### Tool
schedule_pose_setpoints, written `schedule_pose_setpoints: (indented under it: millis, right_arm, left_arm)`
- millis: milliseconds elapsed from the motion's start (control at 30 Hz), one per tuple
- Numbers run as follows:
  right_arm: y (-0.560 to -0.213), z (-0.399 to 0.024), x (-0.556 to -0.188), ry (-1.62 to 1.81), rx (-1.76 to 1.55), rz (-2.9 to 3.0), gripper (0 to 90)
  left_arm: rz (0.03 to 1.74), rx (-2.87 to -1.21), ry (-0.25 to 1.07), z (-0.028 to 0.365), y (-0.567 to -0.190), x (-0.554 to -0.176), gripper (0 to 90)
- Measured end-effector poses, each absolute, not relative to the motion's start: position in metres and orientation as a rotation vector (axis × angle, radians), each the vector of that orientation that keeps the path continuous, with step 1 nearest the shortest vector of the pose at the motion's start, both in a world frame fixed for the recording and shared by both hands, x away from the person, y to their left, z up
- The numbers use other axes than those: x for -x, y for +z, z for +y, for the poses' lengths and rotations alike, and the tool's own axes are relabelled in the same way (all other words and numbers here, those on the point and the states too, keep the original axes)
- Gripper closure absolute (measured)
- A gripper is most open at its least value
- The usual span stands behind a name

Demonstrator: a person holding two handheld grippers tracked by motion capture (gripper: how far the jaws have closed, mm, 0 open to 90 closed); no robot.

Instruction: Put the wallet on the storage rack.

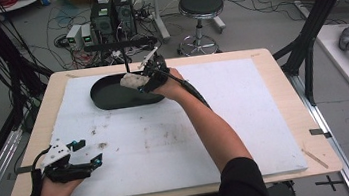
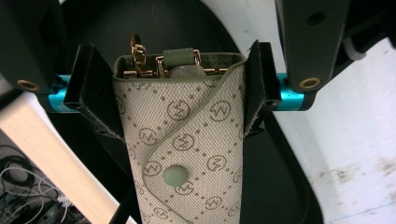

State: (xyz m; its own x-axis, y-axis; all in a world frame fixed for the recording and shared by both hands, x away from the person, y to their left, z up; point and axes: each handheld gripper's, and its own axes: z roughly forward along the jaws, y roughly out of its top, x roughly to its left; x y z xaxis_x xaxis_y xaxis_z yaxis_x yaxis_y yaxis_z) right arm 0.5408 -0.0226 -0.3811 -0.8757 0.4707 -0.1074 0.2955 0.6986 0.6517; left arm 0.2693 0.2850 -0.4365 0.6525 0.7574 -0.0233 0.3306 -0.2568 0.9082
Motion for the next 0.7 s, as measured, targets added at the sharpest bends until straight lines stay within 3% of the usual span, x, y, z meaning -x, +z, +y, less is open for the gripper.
schedule_pose_setpoints:
  millis: [700]
  right_arm:
    - [-0.417,-0.015,-0.555,0.781,-0.708,2.684,34.4]
  left_arm:
    - [0.859,-1.853,0.521,0.283,-0.436,-0.269,16.9]
